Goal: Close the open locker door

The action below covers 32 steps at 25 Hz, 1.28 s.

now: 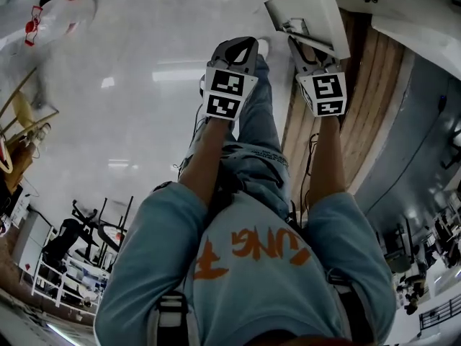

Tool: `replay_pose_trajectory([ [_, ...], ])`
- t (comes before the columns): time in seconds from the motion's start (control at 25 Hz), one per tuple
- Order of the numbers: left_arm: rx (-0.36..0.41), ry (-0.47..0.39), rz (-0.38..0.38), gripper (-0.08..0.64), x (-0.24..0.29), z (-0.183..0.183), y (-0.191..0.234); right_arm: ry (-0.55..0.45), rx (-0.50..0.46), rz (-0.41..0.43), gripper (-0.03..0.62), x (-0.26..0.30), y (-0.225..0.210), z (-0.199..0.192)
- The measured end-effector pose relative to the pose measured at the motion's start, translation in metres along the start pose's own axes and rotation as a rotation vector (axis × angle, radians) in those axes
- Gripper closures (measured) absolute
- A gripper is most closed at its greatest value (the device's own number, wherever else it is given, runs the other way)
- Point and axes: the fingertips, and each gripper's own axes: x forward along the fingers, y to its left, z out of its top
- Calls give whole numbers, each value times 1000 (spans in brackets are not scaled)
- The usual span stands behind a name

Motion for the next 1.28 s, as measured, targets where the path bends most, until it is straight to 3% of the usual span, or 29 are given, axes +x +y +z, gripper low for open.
replay_pose_trajectory([
  [0.64,-66,-37,75,538,-54,-21,37,-16,-85,53,454,16,60,23],
  [1.28,-113,-122,162,538,-113,-21,91,-48,-106,57,451,42,115,58],
])
